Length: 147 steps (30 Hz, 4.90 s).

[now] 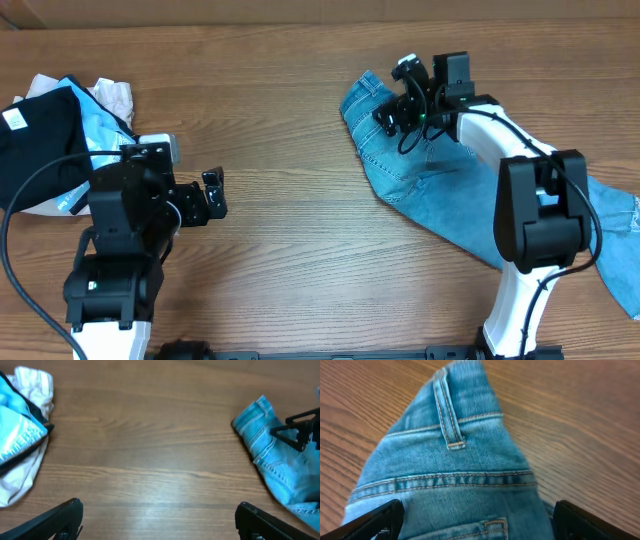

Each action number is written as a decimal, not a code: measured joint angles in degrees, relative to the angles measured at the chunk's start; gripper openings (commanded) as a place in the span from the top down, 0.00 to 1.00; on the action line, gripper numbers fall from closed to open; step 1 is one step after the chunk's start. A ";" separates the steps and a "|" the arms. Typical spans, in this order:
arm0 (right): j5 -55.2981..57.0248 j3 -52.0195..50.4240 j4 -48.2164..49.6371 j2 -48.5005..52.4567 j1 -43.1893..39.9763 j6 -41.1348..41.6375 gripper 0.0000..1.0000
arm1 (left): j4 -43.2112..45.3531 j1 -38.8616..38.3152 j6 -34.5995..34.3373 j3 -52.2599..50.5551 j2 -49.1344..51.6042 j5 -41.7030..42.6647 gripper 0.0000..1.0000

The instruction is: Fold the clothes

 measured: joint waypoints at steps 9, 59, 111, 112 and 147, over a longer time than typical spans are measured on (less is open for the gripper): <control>0.35 0.00 4.22 2.01 0.00 -0.70 0.09 | -0.35 0.00 0.00 0.00 1.25 0.00 0.00; 13.35 17.33 -55.89 -27.43 30.34 8.46 0.60 | 1.29 0.00 -0.02 0.00 1.25 0.02 0.00; 25.42 17.33 -59.82 -27.65 11.43 23.10 0.34 | 3.76 6.88 20.02 2.21 46.73 19.19 0.96; 25.46 17.33 -59.67 -27.65 11.37 23.69 0.34 | 2.91 6.88 20.00 3.10 46.71 19.56 0.96; -1.33 17.33 -59.87 -27.65 1.84 13.57 0.07 | -1.49 2.62 7.34 79.82 40.39 22.93 0.96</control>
